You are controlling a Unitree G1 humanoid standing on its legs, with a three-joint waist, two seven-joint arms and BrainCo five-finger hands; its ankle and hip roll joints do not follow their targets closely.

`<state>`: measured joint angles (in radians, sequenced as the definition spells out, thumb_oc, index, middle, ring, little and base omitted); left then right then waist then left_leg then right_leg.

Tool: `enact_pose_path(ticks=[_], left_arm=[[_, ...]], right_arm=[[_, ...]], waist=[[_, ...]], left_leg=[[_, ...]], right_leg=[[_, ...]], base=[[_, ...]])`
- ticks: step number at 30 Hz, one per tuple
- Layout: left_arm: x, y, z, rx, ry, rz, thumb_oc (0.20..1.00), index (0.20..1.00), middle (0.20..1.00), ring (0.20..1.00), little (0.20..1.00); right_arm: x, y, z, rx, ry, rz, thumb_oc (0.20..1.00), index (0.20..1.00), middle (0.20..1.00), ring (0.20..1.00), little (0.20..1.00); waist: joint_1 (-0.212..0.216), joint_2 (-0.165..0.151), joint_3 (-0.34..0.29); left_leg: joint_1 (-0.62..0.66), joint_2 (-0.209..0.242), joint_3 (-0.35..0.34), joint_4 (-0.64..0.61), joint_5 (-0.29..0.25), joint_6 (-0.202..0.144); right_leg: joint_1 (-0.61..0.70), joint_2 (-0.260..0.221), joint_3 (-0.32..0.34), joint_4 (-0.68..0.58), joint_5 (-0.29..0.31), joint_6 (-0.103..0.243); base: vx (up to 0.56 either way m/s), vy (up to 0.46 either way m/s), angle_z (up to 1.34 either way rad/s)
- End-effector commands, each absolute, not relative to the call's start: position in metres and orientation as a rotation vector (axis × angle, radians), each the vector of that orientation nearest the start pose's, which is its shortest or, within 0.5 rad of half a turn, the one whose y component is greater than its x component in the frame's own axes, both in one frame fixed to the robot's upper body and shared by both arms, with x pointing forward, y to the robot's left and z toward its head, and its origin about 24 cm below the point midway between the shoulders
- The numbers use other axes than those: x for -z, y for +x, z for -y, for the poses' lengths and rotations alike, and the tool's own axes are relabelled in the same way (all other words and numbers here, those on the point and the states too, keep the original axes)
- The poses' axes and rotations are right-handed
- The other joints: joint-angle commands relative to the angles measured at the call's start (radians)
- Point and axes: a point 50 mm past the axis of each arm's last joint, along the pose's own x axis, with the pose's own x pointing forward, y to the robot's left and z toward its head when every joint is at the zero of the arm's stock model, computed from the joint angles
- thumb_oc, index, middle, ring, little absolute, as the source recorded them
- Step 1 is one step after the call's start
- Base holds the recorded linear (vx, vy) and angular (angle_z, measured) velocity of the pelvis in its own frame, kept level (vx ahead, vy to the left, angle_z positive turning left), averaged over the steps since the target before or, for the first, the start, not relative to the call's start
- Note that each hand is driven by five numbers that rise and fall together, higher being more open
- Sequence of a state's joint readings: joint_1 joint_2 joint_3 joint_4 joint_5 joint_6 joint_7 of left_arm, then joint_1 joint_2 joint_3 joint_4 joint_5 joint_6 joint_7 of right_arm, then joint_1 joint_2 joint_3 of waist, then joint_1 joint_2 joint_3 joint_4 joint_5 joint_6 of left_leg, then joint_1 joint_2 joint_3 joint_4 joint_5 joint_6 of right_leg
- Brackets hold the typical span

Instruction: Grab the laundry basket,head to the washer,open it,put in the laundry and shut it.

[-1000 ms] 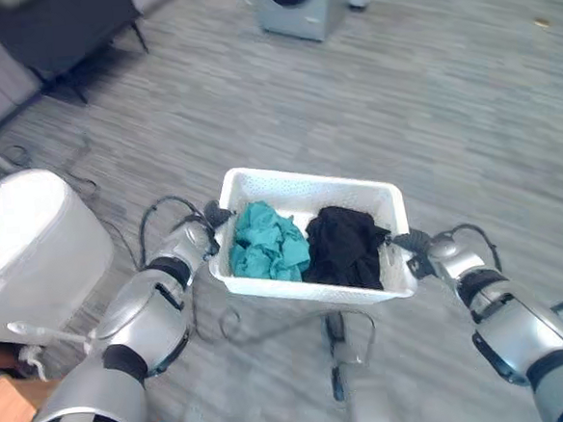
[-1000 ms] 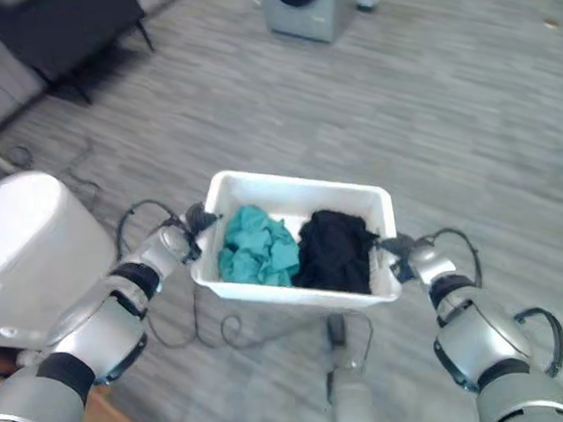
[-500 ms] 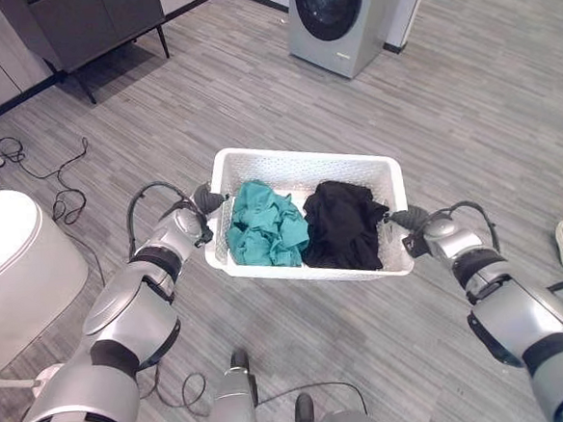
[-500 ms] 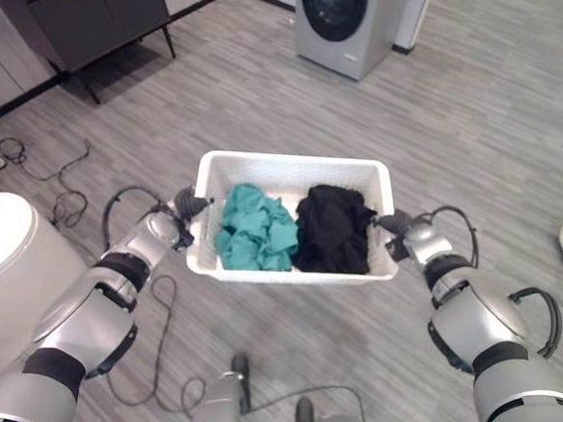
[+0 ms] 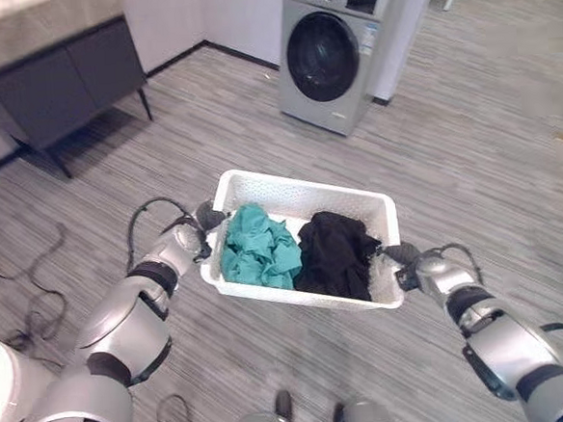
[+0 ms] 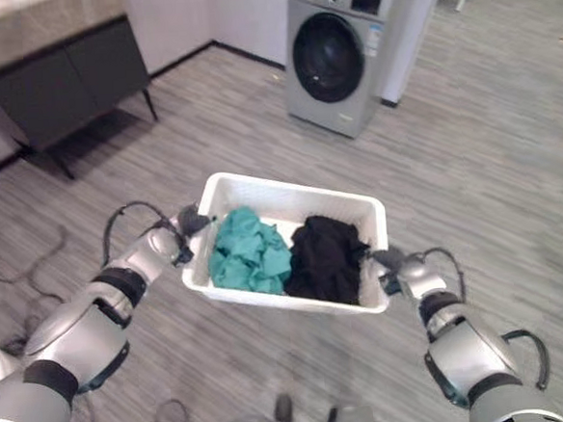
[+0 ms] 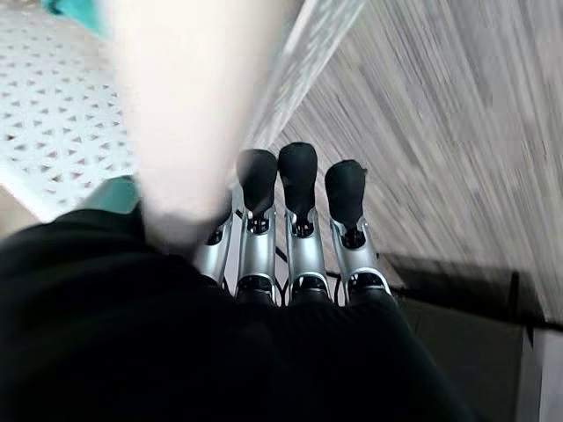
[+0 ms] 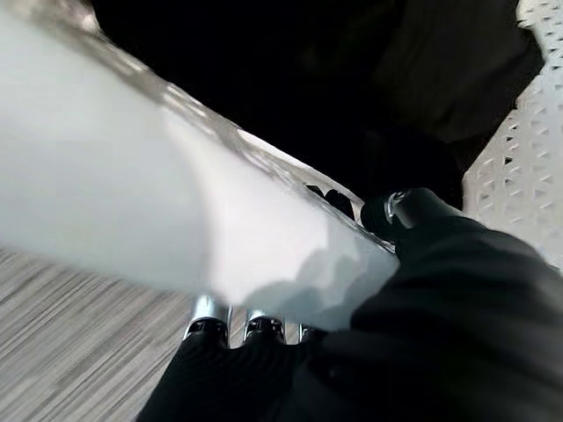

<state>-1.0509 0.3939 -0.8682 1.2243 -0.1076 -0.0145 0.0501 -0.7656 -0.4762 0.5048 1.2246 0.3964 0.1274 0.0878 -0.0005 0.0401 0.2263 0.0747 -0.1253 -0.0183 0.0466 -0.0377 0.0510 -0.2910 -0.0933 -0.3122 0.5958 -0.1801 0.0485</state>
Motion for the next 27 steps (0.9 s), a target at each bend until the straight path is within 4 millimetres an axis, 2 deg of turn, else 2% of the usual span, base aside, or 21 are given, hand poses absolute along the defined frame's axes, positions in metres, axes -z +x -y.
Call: enact_pose_path(ticks=[1,2,4,5,6,11,12,13,14,15,16,17,18,19,20,21,22,23,24,25,27], left_arm=[[-0.136,0.412,-0.214,-0.033,1.013,-0.183,0.2,0.2,0.2,0.2,0.2],[-0.135,0.412,-0.212,-0.029,1.015,-0.182,0.2,0.2,0.2,0.2,0.2],[-0.134,0.412,-0.209,-0.022,1.02,-0.178,0.2,0.2,0.2,0.2,0.2],[-0.126,0.41,-0.208,-0.011,1.028,-0.189,0.2,0.2,0.2,0.2,0.2],[-0.124,0.409,-0.209,-0.009,1.032,-0.193,0.2,0.2,0.2,0.2,0.2],[-0.123,0.409,-0.208,-0.009,1.032,-0.193,0.2,0.2,0.2,0.2,0.2],[-0.121,0.408,-0.209,-0.002,1.046,-0.199,0.2,0.2,0.2,0.2,0.2],[-0.12,0.408,-0.209,-0.003,1.041,-0.201,0.2,0.2,0.2,0.2,0.2],[-0.12,0.408,-0.209,-0.003,1.041,-0.201,0.2,0.2,0.2,0.2,0.2],[-0.119,0.407,-0.211,-0.005,1.04,-0.205,0.2,0.2,0.2,0.2,0.2],[-0.119,0.408,-0.209,-0.001,1.038,-0.202,0.2,0.2,0.2,0.2,0.2],[-0.122,0.408,-0.211,-0.006,1.039,-0.197,0.2,0.2,0.2,0.2,0.2],[-0.122,0.408,-0.211,-0.006,1.039,-0.197,0.2,0.2,0.2,0.2,0.2],[-0.131,0.41,-0.213,-0.017,1.022,-0.182,0.2,0.2,0.2,0.2,0.2],[-0.135,0.412,-0.212,-0.019,1.014,-0.171,0.2,0.2,0.2,0.2,0.2],[-0.137,0.412,-0.211,-0.023,1.004,-0.165,0.2,0.2,0.2,0.2,0.2],[-0.137,0.412,-0.211,-0.022,1.004,-0.165,0.2,0.2,0.2,0.2,0.2],[-0.141,0.414,-0.208,-0.022,0.997,-0.156,0.2,0.2,0.2,0.2,0.2],[-0.141,0.414,-0.208,-0.022,0.997,-0.156,0.2,0.2,0.2,0.2,0.2],[-0.14,0.414,-0.206,-0.018,0.991,-0.155,0.2,0.2,0.2,0.2,0.2],[-0.14,0.415,-0.202,-0.01,0.982,-0.145,0.2,0.2,0.2,0.2,0.2]], right_arm=[[-0.061,0.358,0.292,0.139,-0.341,-0.481,0.2,0.2,0.2,0.2,0.2],[-0.06,0.355,0.297,0.152,-0.334,-0.49,0.2,0.2,0.2,0.2,0.2],[-0.058,0.352,0.302,0.165,-0.327,-0.497,0.2,0.2,0.2,0.2,0.2],[-0.05,0.343,0.309,0.181,-0.308,-0.521,0.2,0.2,0.2,0.2,0.2],[-0.047,0.341,0.311,0.184,-0.302,-0.526,0.2,0.2,0.2,0.2,0.2],[-0.047,0.34,0.311,0.184,-0.303,-0.526,0.2,0.2,0.2,0.2,0.2],[-0.045,0.334,0.319,0.195,-0.302,-0.542,0.2,0.2,0.2,0.2,0.2],[-0.05,0.328,0.337,0.242,-0.319,-0.555,0.2,0.2,0.2,0.2,0.2],[-0.05,0.328,0.337,0.242,-0.318,-0.554,0.2,0.2,0.2,0.2,0.2],[-0.047,0.325,0.339,0.251,-0.319,-0.567,0.2,0.2,0.2,0.2,0.2],[-0.048,0.324,0.34,0.255,-0.323,-0.571,0.2,0.2,0.2,0.2,0.2],[-0.049,0.323,0.343,0.265,-0.32,-0.57,0.2,0.2,0.2,0.2,0.2],[-0.049,0.323,0.343,0.265,-0.321,-0.57,0.2,0.2,0.2,0.2,0.2],[-0.053,0.324,0.347,0.277,-0.329,-0.563,0.2,0.2,0.2,0.2,0.2],[-0.057,0.325,0.349,0.289,-0.333,-0.557,0.2,0.2,0.2,0.2,0.2],[-0.058,0.324,0.351,0.302,-0.326,-0.549,0.2,0.2,0.2,0.2,0.2],[-0.058,0.324,0.351,0.302,-0.326,-0.549,0.2,0.2,0.2,0.2,0.2],[-0.061,0.324,0.354,0.321,-0.323,-0.544,0.2,0.2,0.2,0.2,0.2],[-0.061,0.324,0.354,0.321,-0.323,-0.544,0.2,0.2,0.2,0.2,0.2],[-0.06,0.324,0.353,0.317,-0.321,-0.54,0.2,0.2,0.2,0.2,0.2],[-0.057,0.323,0.352,0.313,-0.331,-0.544,0.2,0.2,0.2,0.2,0.2]], waist=[[-0.005,-0.064,-0.059],[-0.01,-0.063,-0.058],[-0.019,-0.068,-0.057],[-0.032,-0.065,-0.054],[-0.038,-0.069,-0.056],[-0.036,-0.066,-0.054],[-0.049,-0.084,-0.072],[-0.092,-0.084,-0.107],[-0.094,-0.086,-0.108],[-0.105,-0.079,-0.12],[-0.1,-0.075,-0.121],[-0.096,-0.083,-0.118],[-0.097,-0.083,-0.119],[-0.078,-0.093,-0.107],[-0.073,-0.099,-0.099],[-0.066,-0.113,-0.09],[-0.065,-0.11,-0.088],[-0.049,-0.125,-0.073],[-0.048,-0.124,-0.072],[-0.038,-0.125,-0.065],[-0.019,-0.127,-0.065]], left_leg=[[-0.071,0.124,0.044,0.005,0.0,-0.055],[-0.054,0.124,0.04,0.005,-0.016,-0.061],[-0.039,0.116,0.039,0.009,-0.033,-0.067],[0.005,0.122,0.04,0.02,-0.076,-0.079],[0.024,0.121,0.043,0.025,-0.097,-0.083],[0.027,0.125,0.044,0.027,-0.101,-0.084],[0.069,0.11,0.046,0.056,-0.161,-0.088],[0.139,0.144,0.031,0.126,-0.181,-0.126],[0.137,0.142,0.03,0.125,-0.179,-0.125],[0.134,0.19,0.029,0.226,-0.098,-0.151],[0.095,0.219,0.032,0.358,-0.03,-0.155],[0.05,0.222,0.022,0.449,0.012,-0.148],[0.049,0.222,0.021,0.451,0.011,-0.148],[-0.027,0.219,-0.009,0.606,0.08,-0.129],[-0.082,0.227,-0.019,0.686,0.097,-0.123],[-0.126,0.238,-0.014,0.703,0.108,-0.108],[-0.127,0.242,-0.014,0.708,0.104,-0.109],[-0.213,0.233,-0.003,0.696,0.048,-0.084],[-0.213,0.234,-0.003,0.697,0.047,-0.084],[-0.256,0.219,0.0,0.656,0.018,-0.08],[-0.3,0.192,-0.004,0.503,0.016,-0.087]], right_leg=[[0.082,-0.062,0.032,-0.321,0.185,0.1],[0.079,-0.067,0.037,-0.407,0.207,0.106],[0.061,-0.082,0.043,-0.483,0.233,0.121],[0.047,-0.103,0.045,-0.593,0.274,0.14],[0.035,-0.117,0.041,-0.627,0.288,0.149],[0.041,-0.113,0.04,-0.632,0.29,0.149],[0.057,-0.12,0.038,-0.661,0.304,0.155],[0.1,-0.076,0.118,-0.617,0.355,0.146],[0.098,-0.079,0.118,-0.617,0.356,0.146],[0.108,-0.043,0.113,-0.565,0.329,0.117],[0.137,-0.015,0.108,-0.55,0.301,0.088],[0.153,-0.004,0.109,-0.547,0.288,0.071],[0.152,-0.004,0.108,-0.547,0.287,0.071],[0.196,0.04,0.137,-0.541,0.252,0.03],[0.209,0.052,0.143,-0.544,0.24,0.015],[0.228,0.057,0.154,-0.546,0.229,0.002],[0.228,0.06,0.154,-0.545,0.228,0.002],[0.263,0.071,0.174,-0.558,0.205,-0.005],[0.264,0.072,0.174,-0.558,0.205,-0.005],[0.283,0.079,0.186,-0.567,0.192,-0.001],[0.312,0.085,0.204,-0.579,0.17,0.012]], base=[[0.4,-0.069,0.44],[0.28,-0.049,0.38],[0.38,-0.059,1.13],[0.65,-0.105,1.43],[0.51,-0.08,0.66],[0.13,-0.031,-0.49],[1.2,-0.339,-0.13],[1.19,-0.34,0.18],[1.08,-0.374,1.02],[0.52,-0.253,0.91],[0.61,-0.332,0.64],[0.26,-0.18,-0.17],[0.32,-0.256,-0.22],[0.31,-0.26,-0.21],[0.41,-0.35,-0.58],[0.18,-0.17,-0.5],[0.28,-0.172,-0.48],[0.17,-0.082,-0.1],[0.28,-0.095,-0.19],[0.2,-0.01,-0.25],[0.33,0.022,-0.33]])
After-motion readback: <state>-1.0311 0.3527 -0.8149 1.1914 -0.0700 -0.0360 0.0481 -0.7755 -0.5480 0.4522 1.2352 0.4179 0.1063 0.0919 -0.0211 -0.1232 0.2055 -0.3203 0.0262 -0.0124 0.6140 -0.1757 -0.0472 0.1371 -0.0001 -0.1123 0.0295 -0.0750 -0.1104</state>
